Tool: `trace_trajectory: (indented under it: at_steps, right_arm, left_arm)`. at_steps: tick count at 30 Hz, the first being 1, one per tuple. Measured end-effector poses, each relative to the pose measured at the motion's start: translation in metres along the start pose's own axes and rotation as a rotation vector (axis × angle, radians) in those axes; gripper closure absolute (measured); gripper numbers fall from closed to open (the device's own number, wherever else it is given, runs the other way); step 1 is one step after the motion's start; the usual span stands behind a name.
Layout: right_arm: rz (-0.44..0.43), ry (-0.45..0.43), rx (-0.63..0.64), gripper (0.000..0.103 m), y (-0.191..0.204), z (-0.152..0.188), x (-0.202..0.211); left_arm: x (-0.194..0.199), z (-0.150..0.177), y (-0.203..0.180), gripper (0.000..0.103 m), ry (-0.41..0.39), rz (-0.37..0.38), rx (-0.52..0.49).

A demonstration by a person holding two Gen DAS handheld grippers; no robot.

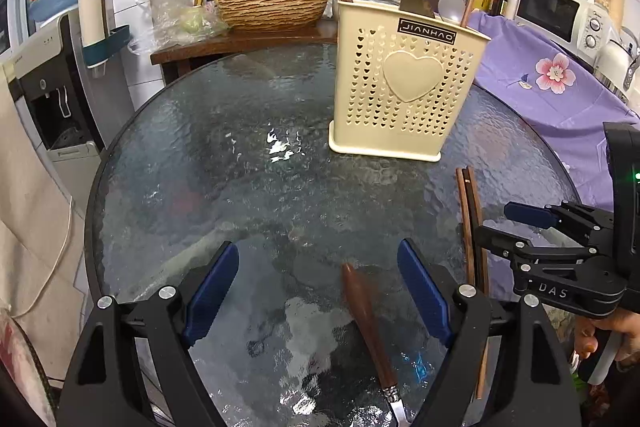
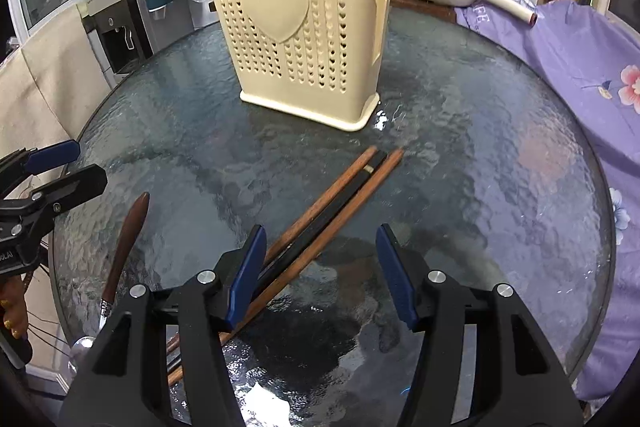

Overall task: Organize utensils
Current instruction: 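Move both open tools back over the remaining utensils on the table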

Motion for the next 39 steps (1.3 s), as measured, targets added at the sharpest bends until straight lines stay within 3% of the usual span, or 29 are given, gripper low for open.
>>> trace_trajectory:
  at_steps: [19,24,26,29,39]
  right_arm:
    - [0.000,0.035,-0.034,0.046,-0.012,0.009,-0.005]
    - [-0.014,0.053,-0.041,0.046,-0.023,0.014,0.001]
    - [-0.058,0.052,-0.087,0.046,-0.031,0.014,0.005]
    - [-0.043,0.046,-0.127,0.046,-0.042,0.014,0.006]
    - [0.072,0.050,-0.038,0.047,-0.035,0.014,0.006]
  left_arm:
    - [0.001,0.017,0.000,0.026,0.026,0.013,-0.007]
    - [0.002,0.020,0.001,0.026,0.030,0.014,-0.005]
    - [0.002,0.021,0.000,0.026,0.031,0.015,-0.004]
    - [0.001,0.021,-0.001,0.026,0.034,0.019,-0.004]
    - [0.000,0.026,-0.005,0.028,0.047,0.017,-0.021]
Point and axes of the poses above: each gripper's, at about its wrist camera, not at the fingertips, and x roughly against the way its jaws point, y to its left, z to its underside, the point moved 5 cm from there along -x, roughly the way its jaws point, and after that the axes turned 2 degrees about -y, right-handed, at the moved point
